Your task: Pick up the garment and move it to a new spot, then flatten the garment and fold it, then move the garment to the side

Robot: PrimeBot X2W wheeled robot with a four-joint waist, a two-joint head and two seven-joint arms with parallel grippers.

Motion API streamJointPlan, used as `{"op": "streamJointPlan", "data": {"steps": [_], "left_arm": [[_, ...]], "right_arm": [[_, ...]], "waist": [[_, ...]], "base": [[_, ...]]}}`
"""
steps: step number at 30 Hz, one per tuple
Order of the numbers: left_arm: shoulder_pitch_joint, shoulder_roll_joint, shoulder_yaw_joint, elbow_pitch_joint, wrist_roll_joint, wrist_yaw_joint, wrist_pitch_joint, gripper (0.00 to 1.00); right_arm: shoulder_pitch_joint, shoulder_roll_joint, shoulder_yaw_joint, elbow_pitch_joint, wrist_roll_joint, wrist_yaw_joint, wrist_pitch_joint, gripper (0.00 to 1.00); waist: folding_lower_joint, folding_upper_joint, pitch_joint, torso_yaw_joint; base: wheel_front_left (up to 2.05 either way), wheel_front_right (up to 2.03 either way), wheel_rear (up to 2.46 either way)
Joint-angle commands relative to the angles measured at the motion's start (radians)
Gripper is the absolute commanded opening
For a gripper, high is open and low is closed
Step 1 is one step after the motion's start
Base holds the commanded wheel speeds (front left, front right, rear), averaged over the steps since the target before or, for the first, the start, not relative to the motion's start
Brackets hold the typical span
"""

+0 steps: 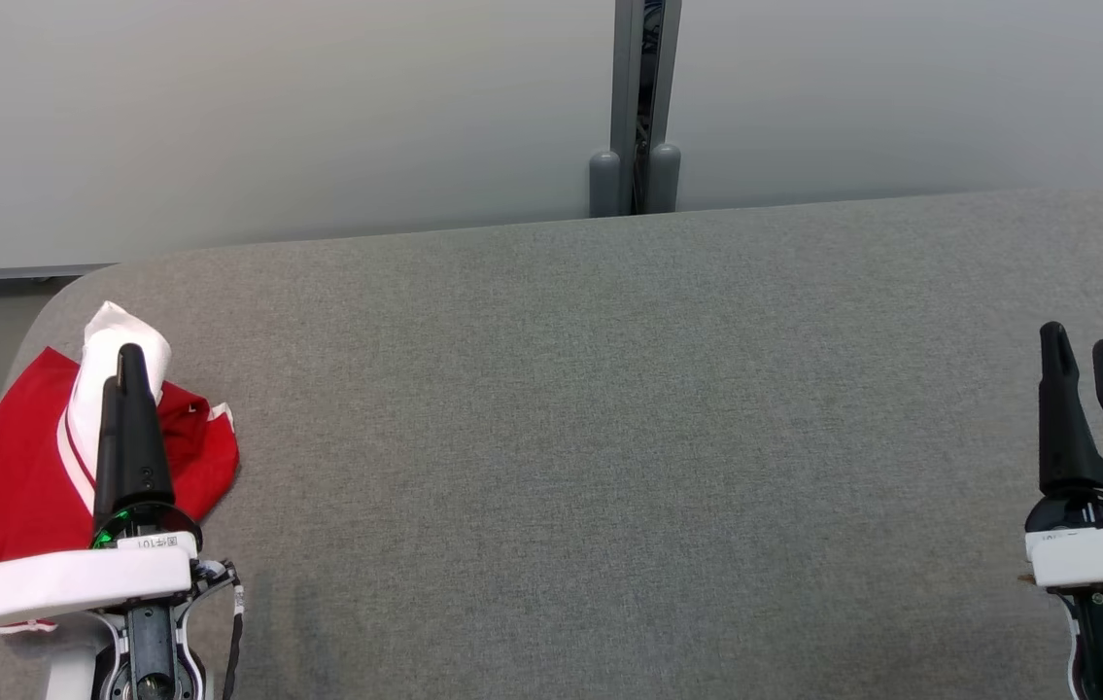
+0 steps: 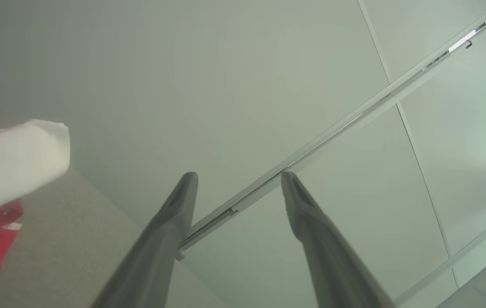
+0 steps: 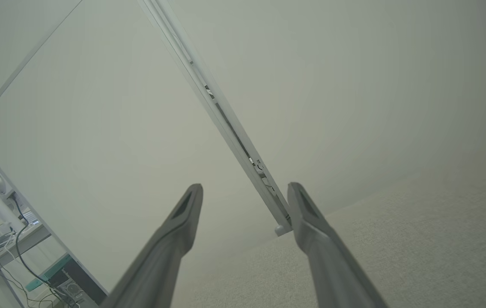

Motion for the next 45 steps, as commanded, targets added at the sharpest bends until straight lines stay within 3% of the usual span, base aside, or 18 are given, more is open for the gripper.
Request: {"op": "streamJointPlan", "data": {"steps": [1,13,22,29,37,45], "left_arm": [[-0.012,0.004,0.005,-0.019,0.010,-0.005,-0.003,1.00],[0.024,0.004,-0.063,-0.130,0.275,0.075,-0.025,1.00],[0.055,0.005,-0.178,-0.128,0.546,0.131,-0.039,1.00],[0.086,0.005,-0.228,-0.065,0.648,0.146,-0.050,1.00],[0.096,0.006,-0.249,-0.066,0.769,0.202,-0.062,1.00],[0.113,0.006,-0.256,-0.088,0.810,0.221,-0.072,1.00]], "right_arm": [[-0.016,-0.010,0.000,-0.020,-0.015,0.001,-0.009,1.00],[-0.013,-0.013,0.082,-0.040,-0.279,0.001,-0.058,1.00],[0.013,-0.012,0.095,0.002,-0.364,0.002,-0.092,1.00],[0.028,-0.013,0.109,0.044,-0.413,0.002,-0.117,1.00],[0.029,-0.015,0.119,0.048,-0.454,0.002,-0.143,1.00],[0.034,-0.016,0.122,0.066,-0.476,0.002,-0.164,1.00]], "waist": [[0.0000,0.0000,0.000,0.000],[0.0000,0.0000,0.014,0.008],[0.0000,0.0000,0.012,0.008],[0.0000,0.0000,0.005,0.007],[0.0000,0.0000,0.006,0.008],[0.0000,0.0000,0.005,0.008]], "base": [[0.00,0.00,0.00],[0.00,0.00,0.00],[0.00,0.00,0.00],[0.00,0.00,0.00],[0.00,0.00,0.00],[0.00,0.00,0.00]]}}
